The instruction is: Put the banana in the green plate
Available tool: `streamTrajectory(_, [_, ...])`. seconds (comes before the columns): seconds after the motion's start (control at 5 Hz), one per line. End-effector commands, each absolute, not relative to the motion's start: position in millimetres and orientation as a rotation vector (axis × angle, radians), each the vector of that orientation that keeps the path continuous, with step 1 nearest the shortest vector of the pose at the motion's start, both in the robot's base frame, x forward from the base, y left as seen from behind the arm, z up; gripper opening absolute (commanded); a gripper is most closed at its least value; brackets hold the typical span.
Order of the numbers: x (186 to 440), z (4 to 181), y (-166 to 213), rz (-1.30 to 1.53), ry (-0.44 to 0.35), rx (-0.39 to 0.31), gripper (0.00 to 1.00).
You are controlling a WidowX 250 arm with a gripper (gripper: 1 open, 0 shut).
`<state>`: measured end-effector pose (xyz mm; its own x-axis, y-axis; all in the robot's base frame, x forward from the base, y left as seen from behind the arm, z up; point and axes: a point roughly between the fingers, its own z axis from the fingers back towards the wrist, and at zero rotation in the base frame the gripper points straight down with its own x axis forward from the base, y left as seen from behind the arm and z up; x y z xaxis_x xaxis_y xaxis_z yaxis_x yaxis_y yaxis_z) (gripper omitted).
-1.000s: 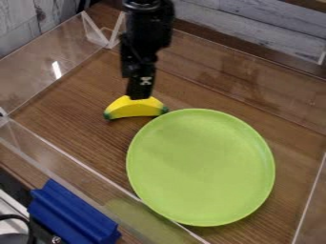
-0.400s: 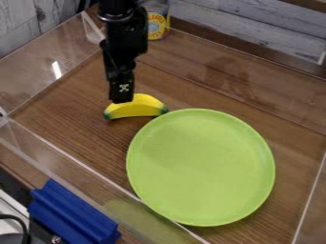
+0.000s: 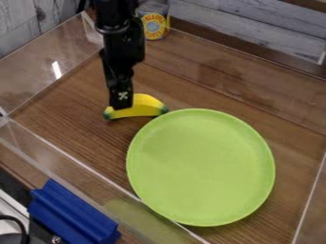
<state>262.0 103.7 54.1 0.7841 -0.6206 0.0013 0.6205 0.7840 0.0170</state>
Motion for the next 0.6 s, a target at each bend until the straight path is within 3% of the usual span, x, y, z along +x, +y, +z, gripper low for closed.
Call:
streamTrajectory(0.0, [267.3,52.6,110.7,-0.658,-0.042,0.036,1.0])
streamTrajectory(0.4, [271.2,37.5,115.9,-0.649,-0.068,0.022,1.0])
